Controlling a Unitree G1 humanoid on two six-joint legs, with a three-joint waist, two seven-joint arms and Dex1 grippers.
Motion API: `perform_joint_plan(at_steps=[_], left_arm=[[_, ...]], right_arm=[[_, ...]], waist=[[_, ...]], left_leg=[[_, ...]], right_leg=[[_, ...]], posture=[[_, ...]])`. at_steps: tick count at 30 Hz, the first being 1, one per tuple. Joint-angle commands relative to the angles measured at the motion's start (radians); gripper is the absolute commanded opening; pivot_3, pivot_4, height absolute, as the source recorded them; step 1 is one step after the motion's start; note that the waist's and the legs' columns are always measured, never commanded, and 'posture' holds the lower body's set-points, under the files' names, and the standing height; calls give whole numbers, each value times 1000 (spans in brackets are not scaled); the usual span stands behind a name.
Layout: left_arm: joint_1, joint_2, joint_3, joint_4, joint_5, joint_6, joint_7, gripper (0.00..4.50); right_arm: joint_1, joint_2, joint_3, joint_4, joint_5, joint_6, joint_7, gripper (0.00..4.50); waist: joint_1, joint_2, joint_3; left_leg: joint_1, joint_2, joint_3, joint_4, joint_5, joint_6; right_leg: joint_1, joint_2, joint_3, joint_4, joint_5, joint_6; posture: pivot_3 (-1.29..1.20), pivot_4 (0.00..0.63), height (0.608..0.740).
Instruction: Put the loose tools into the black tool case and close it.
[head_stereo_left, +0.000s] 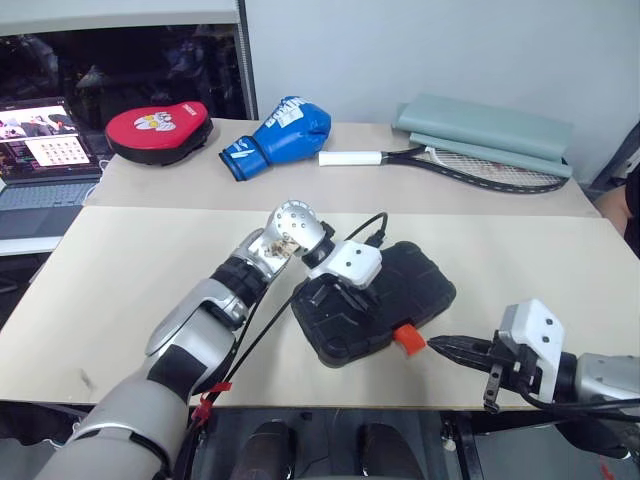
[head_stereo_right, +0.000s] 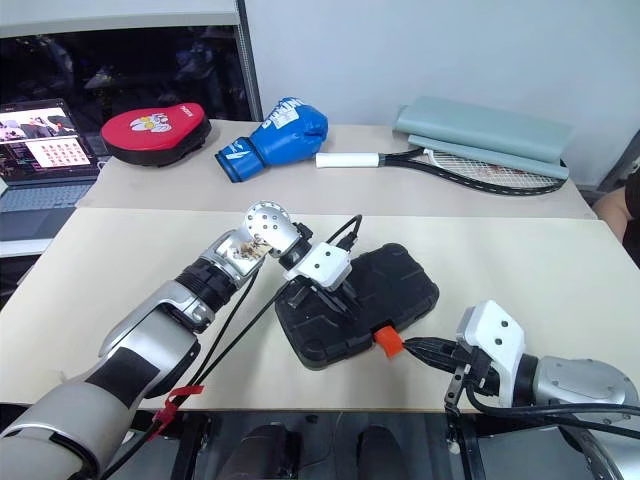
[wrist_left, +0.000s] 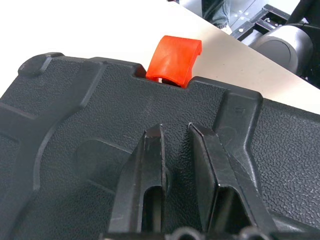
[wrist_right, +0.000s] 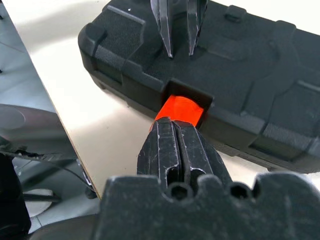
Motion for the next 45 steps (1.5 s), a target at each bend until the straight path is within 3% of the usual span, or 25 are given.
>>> perform_joint_plan(at_steps=[1, 11, 19, 45], left_arm=[[51, 25, -38, 23, 91, 36, -27, 889], [58, 29, 9, -29, 78, 112, -29, 889], [75, 35, 20, -70, 82, 135, -30, 889], [79, 36, 19, -111, 72, 164, -30, 889]], right_arm=[[-38, -24, 28, 9, 3, 2, 16, 0], [-109, -59, 162, 74, -62, -26, 60, 0], [-92, -58, 185, 99, -110, -51, 70, 0], [-111, 55, 308, 199, -236, -122, -2, 0]], waist=[[0, 0, 0], [-2, 0, 0], [-2, 0, 0], [0, 0, 0]], left_leg=[[0, 0, 0, 0, 0, 0], [-3, 0, 0, 0, -1, 2], [-5, 0, 0, -1, -1, 2], [-5, -1, 1, -7, -1, 2]], right_leg=[[0, 0, 0, 0, 1, 1], [-3, 0, 0, -1, 1, 1], [-5, 0, 0, -2, 1, 1], [-8, 0, 0, -3, -1, 0]], posture=[[0, 150, 737], [0, 150, 737], [0, 150, 737], [0, 150, 737]])
